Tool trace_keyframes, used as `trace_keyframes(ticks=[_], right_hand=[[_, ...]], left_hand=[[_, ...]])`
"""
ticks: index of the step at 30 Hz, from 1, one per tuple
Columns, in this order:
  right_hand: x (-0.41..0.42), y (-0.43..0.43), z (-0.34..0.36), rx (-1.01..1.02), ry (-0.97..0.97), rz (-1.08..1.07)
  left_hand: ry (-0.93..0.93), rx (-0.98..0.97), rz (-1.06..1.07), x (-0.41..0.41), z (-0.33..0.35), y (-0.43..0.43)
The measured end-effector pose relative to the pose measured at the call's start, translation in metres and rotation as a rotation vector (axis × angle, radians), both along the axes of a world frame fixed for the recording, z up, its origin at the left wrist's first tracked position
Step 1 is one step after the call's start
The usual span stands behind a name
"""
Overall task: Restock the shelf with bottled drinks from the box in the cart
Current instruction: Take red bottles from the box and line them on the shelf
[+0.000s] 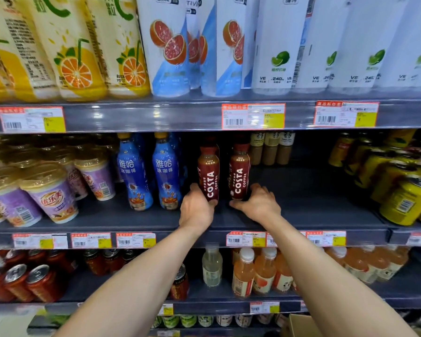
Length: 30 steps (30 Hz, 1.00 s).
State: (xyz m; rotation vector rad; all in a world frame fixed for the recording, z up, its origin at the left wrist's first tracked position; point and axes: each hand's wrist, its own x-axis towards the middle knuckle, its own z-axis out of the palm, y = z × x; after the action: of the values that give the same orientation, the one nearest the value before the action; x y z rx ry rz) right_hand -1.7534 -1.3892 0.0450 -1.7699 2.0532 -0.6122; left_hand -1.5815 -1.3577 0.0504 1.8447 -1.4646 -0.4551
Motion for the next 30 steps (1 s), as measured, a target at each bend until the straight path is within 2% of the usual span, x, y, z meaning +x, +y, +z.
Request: trace_keyframes(ticks=[14,30], right_hand=[[0.0056,-0.0023,-0.0037,-0.055,0.003,0.000],[0.0038,-0.0061,-0.0053,-0.012,0.054,0.063]], left_hand=[[-0.008,0.007,-0.029,0.0017,-0.0043,-0.0035],[-0.012,-0.010,-0.037,0.0032,-0.0062,-0.0026]])
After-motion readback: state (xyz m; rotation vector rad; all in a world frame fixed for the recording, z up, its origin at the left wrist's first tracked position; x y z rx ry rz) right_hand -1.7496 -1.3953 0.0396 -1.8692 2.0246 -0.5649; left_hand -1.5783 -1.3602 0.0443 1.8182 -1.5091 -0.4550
